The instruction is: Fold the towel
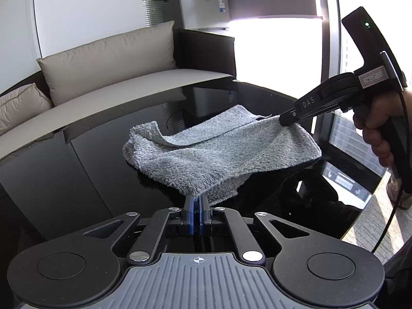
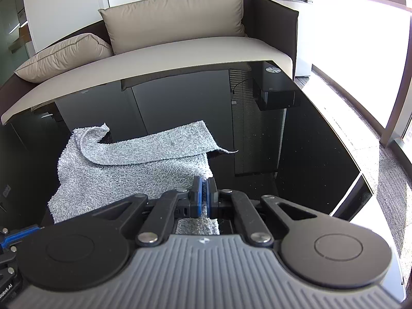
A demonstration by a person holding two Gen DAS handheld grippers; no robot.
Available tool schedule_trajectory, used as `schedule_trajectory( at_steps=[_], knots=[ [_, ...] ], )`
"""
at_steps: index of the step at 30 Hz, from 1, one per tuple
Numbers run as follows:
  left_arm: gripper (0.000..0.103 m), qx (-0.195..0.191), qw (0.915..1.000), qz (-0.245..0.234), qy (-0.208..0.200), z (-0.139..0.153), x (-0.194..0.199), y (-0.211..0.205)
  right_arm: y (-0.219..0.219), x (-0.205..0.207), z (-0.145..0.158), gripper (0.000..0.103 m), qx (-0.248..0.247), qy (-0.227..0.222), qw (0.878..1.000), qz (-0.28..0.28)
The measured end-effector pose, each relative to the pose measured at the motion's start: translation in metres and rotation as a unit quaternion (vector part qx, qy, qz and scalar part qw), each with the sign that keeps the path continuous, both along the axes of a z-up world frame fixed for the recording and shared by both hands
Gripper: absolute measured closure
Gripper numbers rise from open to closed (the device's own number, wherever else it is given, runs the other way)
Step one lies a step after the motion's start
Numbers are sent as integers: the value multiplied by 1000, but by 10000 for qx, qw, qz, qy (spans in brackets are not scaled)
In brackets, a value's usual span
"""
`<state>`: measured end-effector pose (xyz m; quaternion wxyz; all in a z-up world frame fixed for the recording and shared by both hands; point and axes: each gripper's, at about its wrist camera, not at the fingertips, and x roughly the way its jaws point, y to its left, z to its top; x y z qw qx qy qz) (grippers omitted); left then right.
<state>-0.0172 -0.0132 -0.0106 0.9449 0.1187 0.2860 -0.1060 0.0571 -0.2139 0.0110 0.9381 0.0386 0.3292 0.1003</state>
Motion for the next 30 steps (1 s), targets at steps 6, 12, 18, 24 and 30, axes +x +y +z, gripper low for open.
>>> schedule_trajectory(
  at_steps=[6,12,18,24,30],
  knots=[
    [100,86,9990,215,-393,19,-1,11,1,-2,3,100,69,-69,10000,1],
    [100,-160,9999,-27,23,12,0,6,-1,-1,4,100,-17,-114,9998,-159],
    [100,-386,9987,-88,328,1,6,4,-16,-3,10,100,67,-327,9976,-609],
    [99,-559,9971,-19,519,-6,13,8,-26,0,6,100,43,-291,9956,-887],
    [98,-609,9965,28,579,-9,18,15,-23,3,-1,95,-492,-376,9926,-1041]
  ],
)
